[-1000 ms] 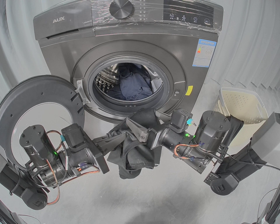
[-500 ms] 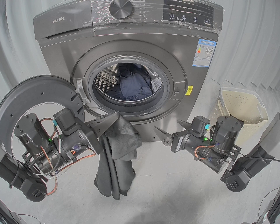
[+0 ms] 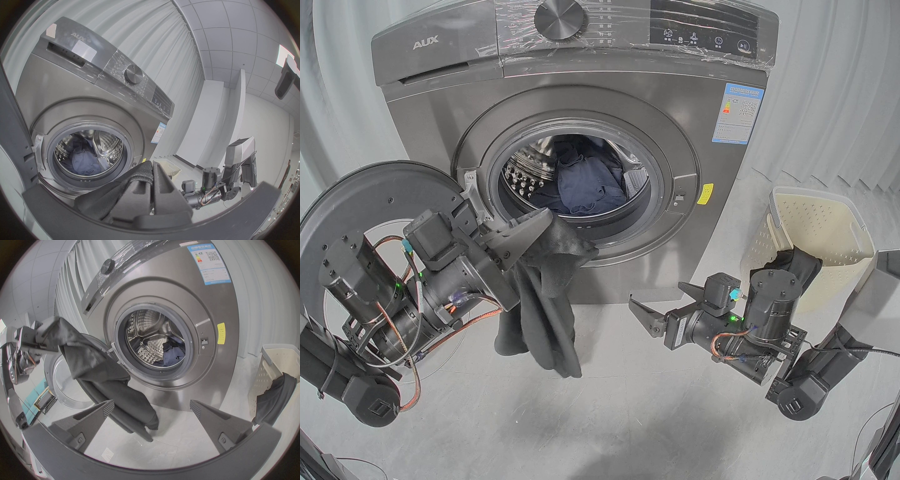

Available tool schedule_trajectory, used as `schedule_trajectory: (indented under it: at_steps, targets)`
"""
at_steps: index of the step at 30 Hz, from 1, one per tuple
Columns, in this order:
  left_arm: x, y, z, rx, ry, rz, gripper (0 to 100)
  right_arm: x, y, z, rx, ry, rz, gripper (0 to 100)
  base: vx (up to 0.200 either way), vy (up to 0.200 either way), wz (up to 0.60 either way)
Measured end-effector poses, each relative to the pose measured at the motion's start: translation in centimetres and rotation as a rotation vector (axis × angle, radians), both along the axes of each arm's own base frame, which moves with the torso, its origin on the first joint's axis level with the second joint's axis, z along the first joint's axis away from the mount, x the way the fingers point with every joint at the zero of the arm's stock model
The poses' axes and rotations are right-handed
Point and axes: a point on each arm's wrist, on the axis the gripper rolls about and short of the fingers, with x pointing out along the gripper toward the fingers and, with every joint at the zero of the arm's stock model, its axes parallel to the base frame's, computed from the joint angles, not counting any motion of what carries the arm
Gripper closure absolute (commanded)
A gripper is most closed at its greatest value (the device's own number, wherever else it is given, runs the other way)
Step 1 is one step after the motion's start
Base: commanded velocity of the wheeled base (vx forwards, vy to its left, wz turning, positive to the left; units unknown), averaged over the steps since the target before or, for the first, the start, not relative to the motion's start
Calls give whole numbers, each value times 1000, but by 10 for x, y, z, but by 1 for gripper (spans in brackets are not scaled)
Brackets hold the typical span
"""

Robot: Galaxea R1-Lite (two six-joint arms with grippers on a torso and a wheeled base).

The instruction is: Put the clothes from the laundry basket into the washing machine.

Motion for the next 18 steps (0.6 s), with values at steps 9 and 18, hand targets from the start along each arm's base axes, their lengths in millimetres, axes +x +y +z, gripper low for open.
schedule_trajectory:
  at_steps: [9,18]
  targets:
    - [-5,1,10,-16,-41,-16,100,9,5,-11,-15,11,-5,0,0,0,0]
    - [-8,2,20,-38,-75,-15,100,25,12,-16,-15,-1,-16,0,0,0,0]
